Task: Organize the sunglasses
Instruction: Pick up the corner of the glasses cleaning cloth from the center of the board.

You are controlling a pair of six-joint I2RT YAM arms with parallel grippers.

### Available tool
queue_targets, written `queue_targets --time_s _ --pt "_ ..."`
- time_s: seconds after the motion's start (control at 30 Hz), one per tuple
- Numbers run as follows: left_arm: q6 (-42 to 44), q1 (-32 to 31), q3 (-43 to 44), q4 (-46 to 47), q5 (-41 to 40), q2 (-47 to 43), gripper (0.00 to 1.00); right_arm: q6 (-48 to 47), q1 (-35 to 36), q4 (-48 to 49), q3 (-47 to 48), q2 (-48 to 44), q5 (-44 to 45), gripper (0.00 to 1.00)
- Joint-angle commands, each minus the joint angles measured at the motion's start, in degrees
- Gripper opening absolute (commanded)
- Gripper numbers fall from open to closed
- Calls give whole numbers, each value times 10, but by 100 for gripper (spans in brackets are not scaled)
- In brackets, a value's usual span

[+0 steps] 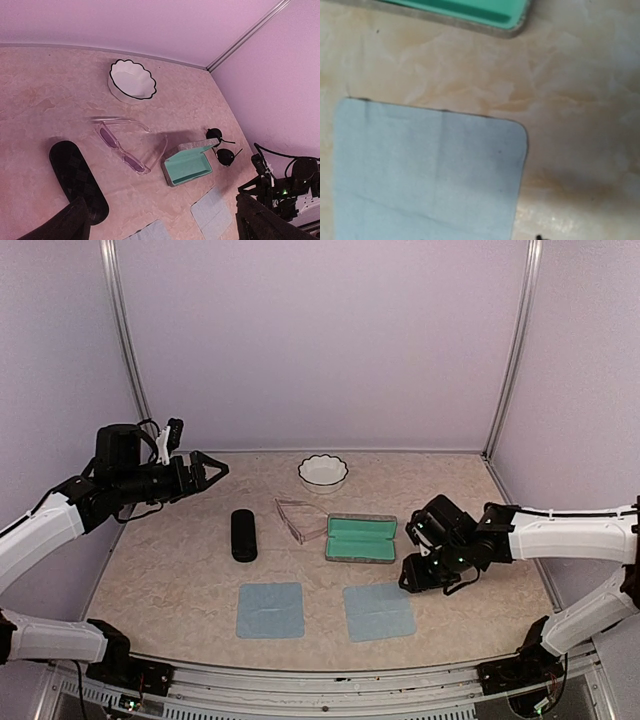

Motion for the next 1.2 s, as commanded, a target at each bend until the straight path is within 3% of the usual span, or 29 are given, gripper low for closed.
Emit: queue_targets --time_s 0.0,0.37,0.87,1.17 --pt "22 5 4 -7 3 -9 99 72 7 15 -15 4 7 45" --pt "65 12 45 -71 -31 -36 99 109 44 6 -11 68 34 41" --pt "92 16 42 -75 -32 -40 99 111 58 1 7 126 62 34" --pt "89 16 45 -76 -27 -37 99 100 64 8 8 148 60 25"
